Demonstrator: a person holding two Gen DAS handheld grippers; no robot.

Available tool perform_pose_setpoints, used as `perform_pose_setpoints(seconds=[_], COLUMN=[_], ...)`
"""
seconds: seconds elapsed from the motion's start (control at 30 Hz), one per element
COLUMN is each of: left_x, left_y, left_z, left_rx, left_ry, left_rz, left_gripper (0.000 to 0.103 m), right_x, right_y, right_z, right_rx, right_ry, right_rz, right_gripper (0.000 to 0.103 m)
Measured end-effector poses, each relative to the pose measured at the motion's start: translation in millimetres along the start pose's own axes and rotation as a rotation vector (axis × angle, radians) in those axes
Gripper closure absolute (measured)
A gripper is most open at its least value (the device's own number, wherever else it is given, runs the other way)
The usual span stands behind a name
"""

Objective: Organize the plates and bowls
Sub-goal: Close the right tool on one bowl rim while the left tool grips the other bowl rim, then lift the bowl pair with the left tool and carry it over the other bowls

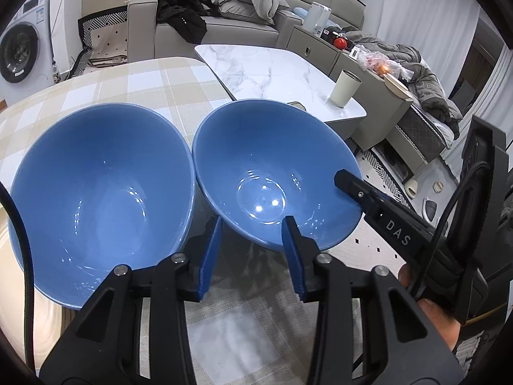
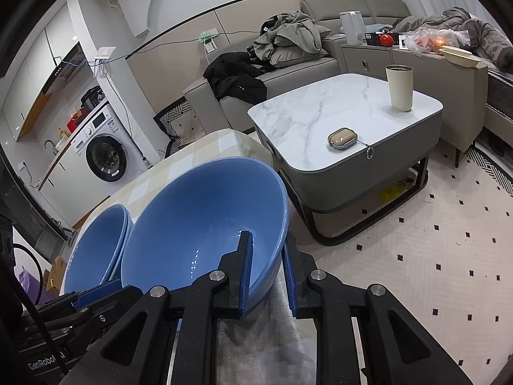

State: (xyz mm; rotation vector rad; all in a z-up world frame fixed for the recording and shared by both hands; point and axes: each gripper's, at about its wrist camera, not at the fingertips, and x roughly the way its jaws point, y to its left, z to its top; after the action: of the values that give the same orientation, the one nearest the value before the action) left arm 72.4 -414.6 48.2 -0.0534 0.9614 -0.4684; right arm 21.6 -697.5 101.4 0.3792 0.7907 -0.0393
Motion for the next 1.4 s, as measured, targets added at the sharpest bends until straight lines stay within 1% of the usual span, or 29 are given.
perform_pose_setpoints(seconds=[0.23,0.47,0.63,0.93,1.4], left_x=[0.6,-5.4,-12.2,-31.7,-72.8], left_y=[-3.1,-7.3,-10.0,-15.8,-24.9], left_z=[-0.6,-0.9,1.8,7.1,3.8], left_rx=[0.026,0.043,0.053,0.082,0.131], left_ry=[-0.001,-0.007,-0.02,-0.057,-0.129], left_rz=[0.017,0.015,0.009,0.007,0.026], left_gripper=[0.067,0.067,0.067,0.067,0.067], right_x=[-0.8,-2.4,-11.9,-32.0,-55.0], right_y=[2.2,2.0,2.8,10.0,18.9], right_z=[-0.8,-0.2,3.3,7.4,13.0], right_rx=[-0.018,-0.021,-0.029,-0.049,-0.064], right_ry=[0.002,0.0,-0.019,-0.059,-0.111], right_rz=[-0.01,-0.013,-0.02,-0.032,-0.015], right_gripper=[0.084,0.084,0.084,0.084,0.084])
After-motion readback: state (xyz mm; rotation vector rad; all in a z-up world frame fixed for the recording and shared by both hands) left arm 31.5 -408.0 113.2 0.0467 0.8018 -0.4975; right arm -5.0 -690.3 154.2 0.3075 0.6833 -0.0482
